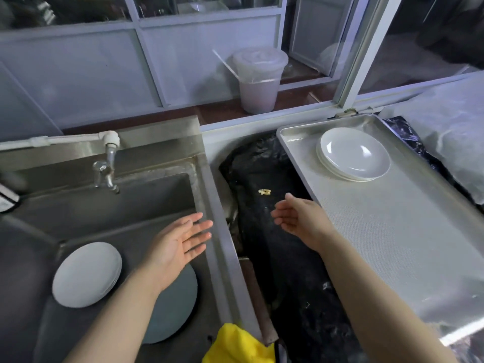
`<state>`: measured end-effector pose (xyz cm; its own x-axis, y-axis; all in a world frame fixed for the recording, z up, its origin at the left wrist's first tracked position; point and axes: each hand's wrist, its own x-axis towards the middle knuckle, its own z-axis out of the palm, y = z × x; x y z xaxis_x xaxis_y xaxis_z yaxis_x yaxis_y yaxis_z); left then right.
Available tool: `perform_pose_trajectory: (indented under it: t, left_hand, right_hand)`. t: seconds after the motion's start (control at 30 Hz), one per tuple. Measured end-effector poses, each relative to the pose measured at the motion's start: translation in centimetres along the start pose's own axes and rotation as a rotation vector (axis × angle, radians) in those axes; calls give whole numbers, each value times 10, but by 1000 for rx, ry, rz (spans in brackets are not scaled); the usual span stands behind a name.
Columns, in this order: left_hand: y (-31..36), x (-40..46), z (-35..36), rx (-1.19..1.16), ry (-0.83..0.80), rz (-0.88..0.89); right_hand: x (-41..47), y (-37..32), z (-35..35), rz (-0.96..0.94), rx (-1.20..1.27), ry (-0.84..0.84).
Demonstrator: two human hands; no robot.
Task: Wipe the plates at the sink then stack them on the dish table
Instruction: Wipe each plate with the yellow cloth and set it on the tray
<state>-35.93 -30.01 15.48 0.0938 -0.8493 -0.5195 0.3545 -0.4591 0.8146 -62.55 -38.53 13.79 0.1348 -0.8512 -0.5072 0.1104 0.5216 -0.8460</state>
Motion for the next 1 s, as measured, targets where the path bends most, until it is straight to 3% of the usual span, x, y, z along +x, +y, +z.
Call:
perform_pose_trajectory:
  t: [0.33,0.57,1.0]
  left_hand:
    - [-16,-82,-168,-90,35,0]
    - [-37,-122,-285,-219,129,-15]
    - [-104,-131,-391,-535,548,-178]
  right_hand:
    - [-69,89,170,95,-15,-154]
    - [-94,144,263,162,-41,-111]
    - [-23,250,367,549,-360,-69]
